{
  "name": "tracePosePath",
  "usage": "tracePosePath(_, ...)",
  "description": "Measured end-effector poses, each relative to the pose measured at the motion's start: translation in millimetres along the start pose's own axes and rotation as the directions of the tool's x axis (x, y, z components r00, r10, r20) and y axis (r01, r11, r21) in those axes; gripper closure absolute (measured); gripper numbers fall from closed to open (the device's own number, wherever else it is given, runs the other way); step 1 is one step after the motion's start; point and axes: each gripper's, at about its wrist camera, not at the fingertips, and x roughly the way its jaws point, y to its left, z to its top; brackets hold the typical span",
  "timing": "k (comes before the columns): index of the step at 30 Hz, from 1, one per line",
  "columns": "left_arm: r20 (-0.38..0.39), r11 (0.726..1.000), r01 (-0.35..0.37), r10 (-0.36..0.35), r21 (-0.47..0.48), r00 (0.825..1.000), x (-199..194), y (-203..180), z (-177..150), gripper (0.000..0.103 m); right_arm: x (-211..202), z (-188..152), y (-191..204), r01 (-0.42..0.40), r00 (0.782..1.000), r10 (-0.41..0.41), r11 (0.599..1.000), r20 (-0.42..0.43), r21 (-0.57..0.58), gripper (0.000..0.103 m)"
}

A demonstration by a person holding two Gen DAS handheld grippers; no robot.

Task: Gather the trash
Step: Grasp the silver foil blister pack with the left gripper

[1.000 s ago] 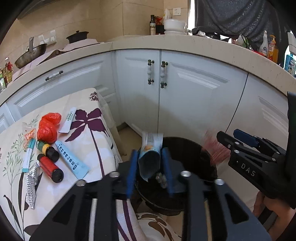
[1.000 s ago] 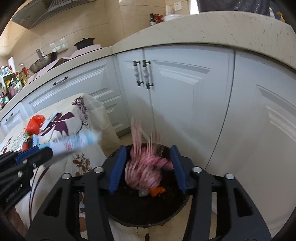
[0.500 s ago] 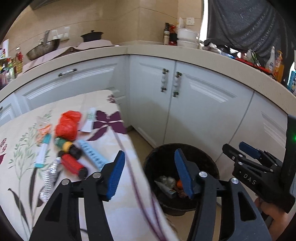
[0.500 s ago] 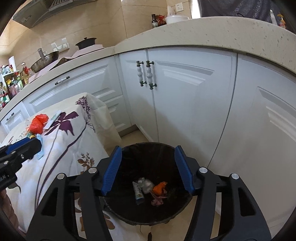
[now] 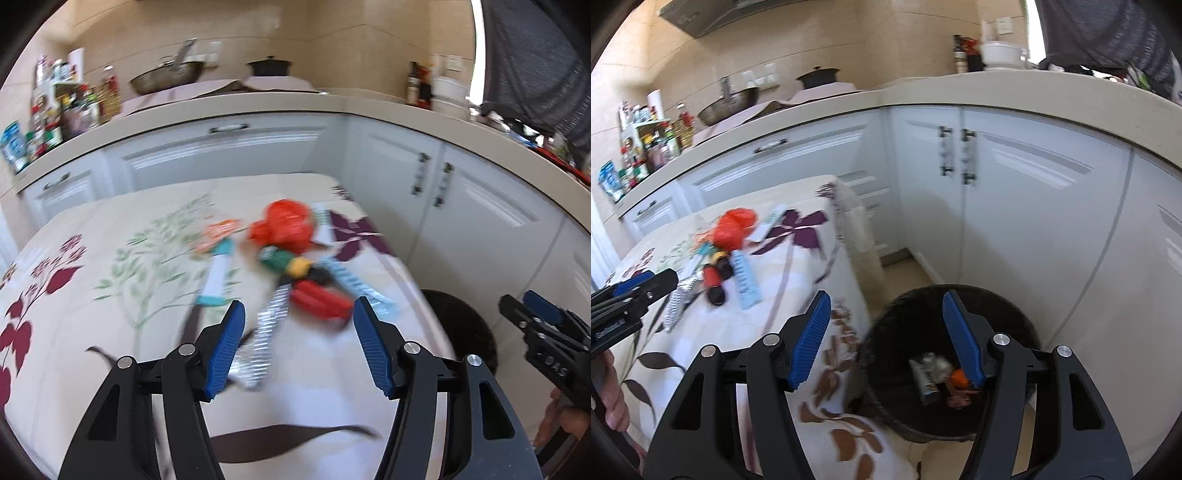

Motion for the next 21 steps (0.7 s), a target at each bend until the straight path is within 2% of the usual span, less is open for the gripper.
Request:
tracePosePath(5,-0.023,0.999,-0.034,0.033,-0.031,0.999,2,28,-7,0.043,3,2,29,-0.03,1.0,0.03,0.999,-0.008,-0.038,0.042)
tracePosePath(10,-0.044,0.999,-0.028,0.026,-0.046,0.999,5,42,-13,0.043,4,1,46,-0.04,0.999,0.039,0.997,-0.017,-0.063,0.042)
tracePosePath(18,-0.096,1.0,0.016,-0.017,-0.02,0.995,21,36,-14,0.043,4,-1,56,-0.035,0.999,0.033,0.996,-0.035,-0.082,0.042)
tracePosePath(21,-0.14,0.999,0.031,-0.032,-0.008,0.99,33,30,-11,0.043,6,0,56,-0.036,0.999,0.033,0.996,-0.041,-0.083,0.042)
